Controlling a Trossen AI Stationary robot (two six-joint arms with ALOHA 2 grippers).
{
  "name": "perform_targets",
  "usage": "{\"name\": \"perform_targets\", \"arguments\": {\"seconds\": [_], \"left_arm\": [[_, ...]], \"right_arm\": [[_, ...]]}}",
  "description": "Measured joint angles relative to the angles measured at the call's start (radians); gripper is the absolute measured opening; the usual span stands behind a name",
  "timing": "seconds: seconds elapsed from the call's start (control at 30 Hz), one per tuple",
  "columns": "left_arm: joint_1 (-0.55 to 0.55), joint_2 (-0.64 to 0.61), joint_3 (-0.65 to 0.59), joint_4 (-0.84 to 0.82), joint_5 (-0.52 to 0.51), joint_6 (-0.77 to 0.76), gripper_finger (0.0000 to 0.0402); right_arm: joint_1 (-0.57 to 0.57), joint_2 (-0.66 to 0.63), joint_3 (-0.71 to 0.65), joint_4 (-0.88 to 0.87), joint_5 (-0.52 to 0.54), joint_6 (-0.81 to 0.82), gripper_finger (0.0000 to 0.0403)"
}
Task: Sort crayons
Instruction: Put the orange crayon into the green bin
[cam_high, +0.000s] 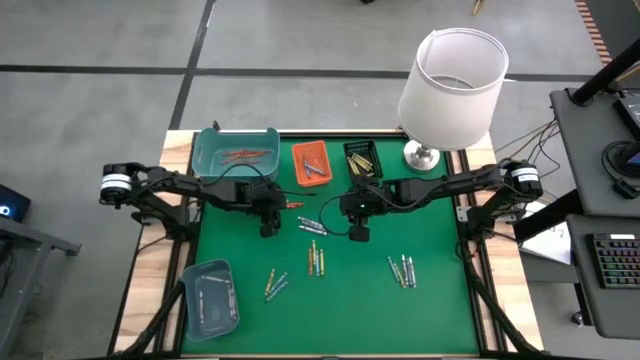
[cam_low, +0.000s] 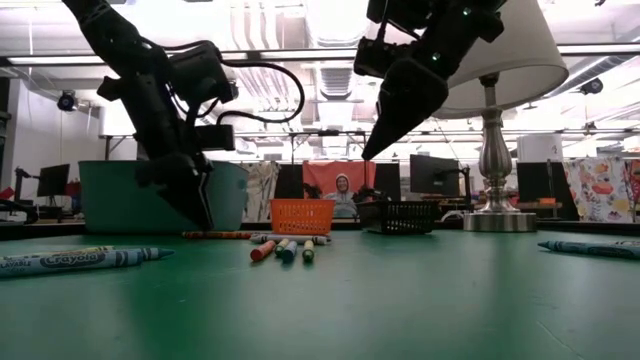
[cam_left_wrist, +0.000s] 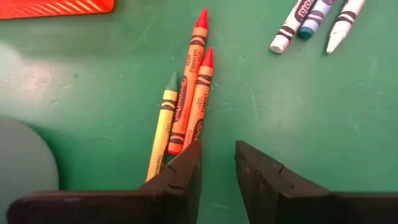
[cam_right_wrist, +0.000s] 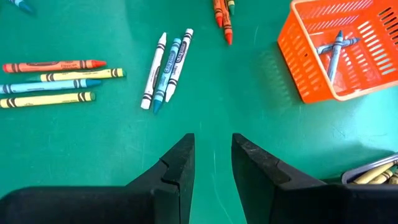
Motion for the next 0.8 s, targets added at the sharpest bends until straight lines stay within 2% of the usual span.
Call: {"name": "perform_targets", "arguments": {"seconds": [0.3, 0.67, 0.8], "left_arm": [[0.000, 0.012, 0.000, 0.023, -0.032, 0.004, 0.0129], [-0.003, 0.069, 0.000, 0.055, -0.031, -0.015, 0.0130], [-0.012, 0.069, 0.002, 0.029, 0.010, -0.040, 0.0129]], "right_arm": [[0.000, 0.000, -0.001, 0.010, 0.000, 0.000, 0.0093], [0.000, 0.000, -0.013, 0.011, 0.000, 0.001, 0.0093], [0.000, 0.000, -0.023, 0.012, 0.000, 0.015, 0.0093]]}}
